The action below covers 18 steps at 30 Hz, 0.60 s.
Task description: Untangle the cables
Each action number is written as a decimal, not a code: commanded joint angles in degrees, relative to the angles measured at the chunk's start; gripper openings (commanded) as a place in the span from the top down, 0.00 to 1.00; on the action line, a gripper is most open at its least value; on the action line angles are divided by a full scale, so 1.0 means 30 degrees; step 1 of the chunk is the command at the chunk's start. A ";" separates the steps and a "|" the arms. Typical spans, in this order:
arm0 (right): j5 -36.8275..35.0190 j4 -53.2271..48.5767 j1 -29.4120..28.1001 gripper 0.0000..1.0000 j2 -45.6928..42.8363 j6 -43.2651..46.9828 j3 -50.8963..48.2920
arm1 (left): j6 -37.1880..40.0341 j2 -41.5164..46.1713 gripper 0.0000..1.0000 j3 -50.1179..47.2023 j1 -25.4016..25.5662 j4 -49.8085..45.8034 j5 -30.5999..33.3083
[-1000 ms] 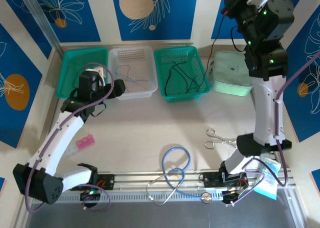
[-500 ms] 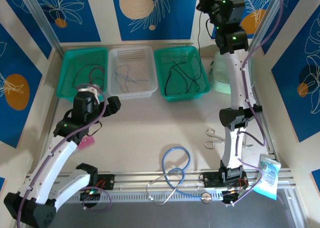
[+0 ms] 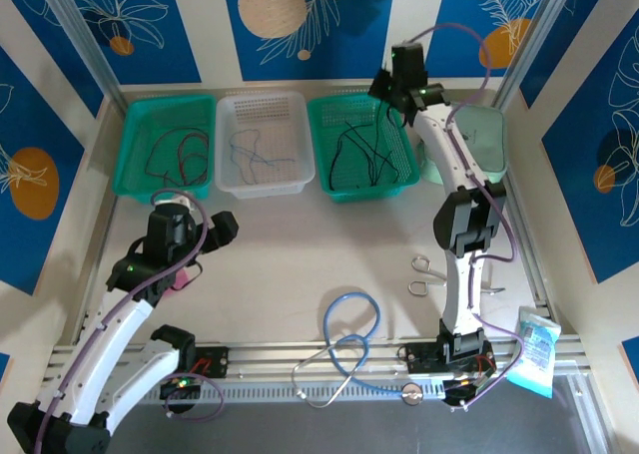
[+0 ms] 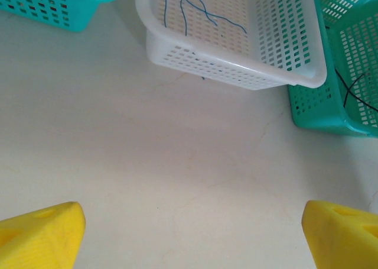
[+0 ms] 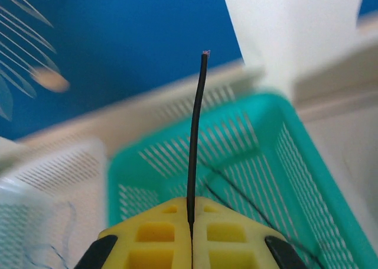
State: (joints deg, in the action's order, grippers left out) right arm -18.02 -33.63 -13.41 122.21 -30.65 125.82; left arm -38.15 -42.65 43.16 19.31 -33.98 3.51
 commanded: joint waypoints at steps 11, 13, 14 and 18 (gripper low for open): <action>0.1664 -0.3632 -0.0665 1.00 0.3737 -0.1999 -0.0350 | -0.0649 0.0412 0.06 -0.0469 0.0126 -0.0274 -0.0115; 0.1379 -0.3585 -0.0821 1.00 0.4366 -0.2108 -0.0210 | -0.0643 0.0419 0.06 -0.0469 0.0126 -0.0291 -0.0115; 0.1198 -0.3621 -0.0842 1.00 0.4746 -0.2220 -0.0047 | -0.0661 0.0419 0.06 -0.0469 0.0126 -0.0303 -0.0169; 0.1357 -0.4467 -0.0864 1.00 0.6143 -0.2675 0.1244 | -0.0659 0.0475 0.06 -0.0354 0.0131 -0.0548 -0.0280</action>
State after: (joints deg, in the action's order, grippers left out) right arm -14.96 -43.42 -15.75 138.54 -36.97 126.13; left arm -39.20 -42.04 42.37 19.31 -34.24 3.46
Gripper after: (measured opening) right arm 0.054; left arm 0.944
